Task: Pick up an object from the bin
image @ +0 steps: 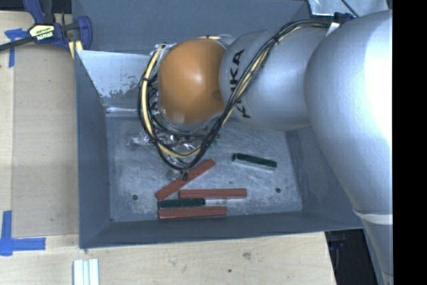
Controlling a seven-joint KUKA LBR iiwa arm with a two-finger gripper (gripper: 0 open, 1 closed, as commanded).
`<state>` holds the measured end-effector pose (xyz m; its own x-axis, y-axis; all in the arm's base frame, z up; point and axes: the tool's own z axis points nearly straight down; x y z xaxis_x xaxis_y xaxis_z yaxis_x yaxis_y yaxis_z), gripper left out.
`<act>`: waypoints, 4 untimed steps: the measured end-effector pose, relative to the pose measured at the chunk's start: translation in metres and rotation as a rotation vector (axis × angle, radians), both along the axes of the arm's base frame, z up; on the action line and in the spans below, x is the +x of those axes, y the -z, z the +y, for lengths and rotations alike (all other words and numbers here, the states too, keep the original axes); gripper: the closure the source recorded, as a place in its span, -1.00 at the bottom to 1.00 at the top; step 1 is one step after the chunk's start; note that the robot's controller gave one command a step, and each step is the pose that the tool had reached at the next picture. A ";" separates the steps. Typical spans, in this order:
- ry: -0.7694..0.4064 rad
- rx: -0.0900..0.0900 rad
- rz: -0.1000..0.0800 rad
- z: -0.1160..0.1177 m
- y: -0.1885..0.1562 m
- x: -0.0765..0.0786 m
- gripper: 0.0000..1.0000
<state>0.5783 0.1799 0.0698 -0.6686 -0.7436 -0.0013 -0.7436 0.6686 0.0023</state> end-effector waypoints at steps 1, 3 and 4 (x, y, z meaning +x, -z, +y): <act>-0.097 -0.002 -0.014 -0.054 -0.113 0.018 -1.00; -0.226 -0.002 -0.007 -0.071 -0.001 0.020 -1.00; -0.610 -0.003 -0.008 -0.106 -0.036 0.033 -1.00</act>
Offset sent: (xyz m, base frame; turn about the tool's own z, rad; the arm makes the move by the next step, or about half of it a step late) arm 0.0144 -0.0517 0.1074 -0.1028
